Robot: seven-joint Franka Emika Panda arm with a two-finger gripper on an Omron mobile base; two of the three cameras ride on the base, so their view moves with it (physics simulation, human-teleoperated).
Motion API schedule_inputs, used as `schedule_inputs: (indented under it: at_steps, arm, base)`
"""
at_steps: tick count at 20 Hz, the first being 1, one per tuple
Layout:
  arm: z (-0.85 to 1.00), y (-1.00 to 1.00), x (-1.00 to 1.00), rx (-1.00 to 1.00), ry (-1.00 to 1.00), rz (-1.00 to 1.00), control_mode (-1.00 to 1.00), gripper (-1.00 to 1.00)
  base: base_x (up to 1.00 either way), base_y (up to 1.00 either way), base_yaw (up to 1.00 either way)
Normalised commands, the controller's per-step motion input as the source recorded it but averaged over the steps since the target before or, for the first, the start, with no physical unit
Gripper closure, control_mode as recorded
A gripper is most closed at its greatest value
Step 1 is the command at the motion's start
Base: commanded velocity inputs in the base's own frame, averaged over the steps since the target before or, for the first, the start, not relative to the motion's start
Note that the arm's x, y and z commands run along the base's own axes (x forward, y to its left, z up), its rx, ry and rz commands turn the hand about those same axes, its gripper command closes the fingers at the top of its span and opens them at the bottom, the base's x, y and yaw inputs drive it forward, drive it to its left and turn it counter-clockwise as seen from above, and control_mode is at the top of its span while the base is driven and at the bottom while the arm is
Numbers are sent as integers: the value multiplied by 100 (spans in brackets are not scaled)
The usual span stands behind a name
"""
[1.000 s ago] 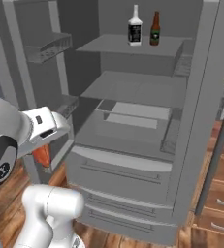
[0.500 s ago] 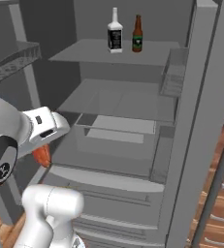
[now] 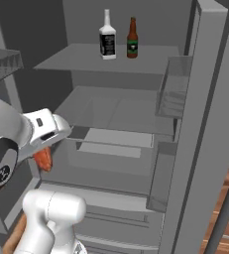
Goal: Place the liquor and beer on the top shelf of the fridge to keep them out of children's reach, and place the sweet potato on lower shelves for easy access.
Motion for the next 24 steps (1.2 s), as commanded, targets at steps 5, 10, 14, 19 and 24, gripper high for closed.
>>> schedule_inputs:
  at_steps: [5,10,14,19,24]
  arm:
    - [-1,-31,66,7,-1,-9,-100,100]
    - [-8,-28,66,6,-1,-7,-100,100]
    - [-25,-13,53,3,-14,0,-100,100]
    - [-22,-22,48,3,-21,4,-100,100]
    - [-22,-24,56,1,-16,7,-100,100]
  base:
    - [0,0,0]
    - [0,0,0]
    - [0,0,0]
    - [0,0,0]
    - [0,0,0]
